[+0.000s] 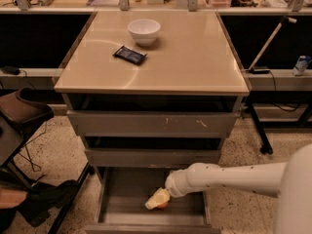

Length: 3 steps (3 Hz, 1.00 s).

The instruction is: Pick orange from bottom drawer and place on counter

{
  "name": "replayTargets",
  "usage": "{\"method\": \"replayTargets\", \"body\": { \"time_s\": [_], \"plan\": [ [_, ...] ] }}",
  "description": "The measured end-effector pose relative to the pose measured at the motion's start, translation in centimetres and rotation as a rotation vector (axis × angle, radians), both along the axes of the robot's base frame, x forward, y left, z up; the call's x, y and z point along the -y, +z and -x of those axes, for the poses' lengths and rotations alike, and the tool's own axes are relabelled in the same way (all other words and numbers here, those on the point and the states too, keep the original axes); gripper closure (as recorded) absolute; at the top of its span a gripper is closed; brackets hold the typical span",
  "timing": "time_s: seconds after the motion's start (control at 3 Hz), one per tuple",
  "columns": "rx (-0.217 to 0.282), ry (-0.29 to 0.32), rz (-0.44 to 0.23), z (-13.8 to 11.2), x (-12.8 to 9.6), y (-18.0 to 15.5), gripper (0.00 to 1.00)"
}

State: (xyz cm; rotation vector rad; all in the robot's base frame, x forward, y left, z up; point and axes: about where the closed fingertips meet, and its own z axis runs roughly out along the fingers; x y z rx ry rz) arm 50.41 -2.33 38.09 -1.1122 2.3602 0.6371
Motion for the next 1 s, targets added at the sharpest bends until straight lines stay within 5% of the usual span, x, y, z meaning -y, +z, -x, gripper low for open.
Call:
{"method": "replayTargets", "body": {
  "time_s": [0.67,1.0],
  "plan": [
    [-0.049,-0.117,-0.052,-1.3,-2.7,-11.7,0.0],
    [-0.058,-0.119,-0.056,-0.9,-2.8,-12.4,0.0]
  ]
}}
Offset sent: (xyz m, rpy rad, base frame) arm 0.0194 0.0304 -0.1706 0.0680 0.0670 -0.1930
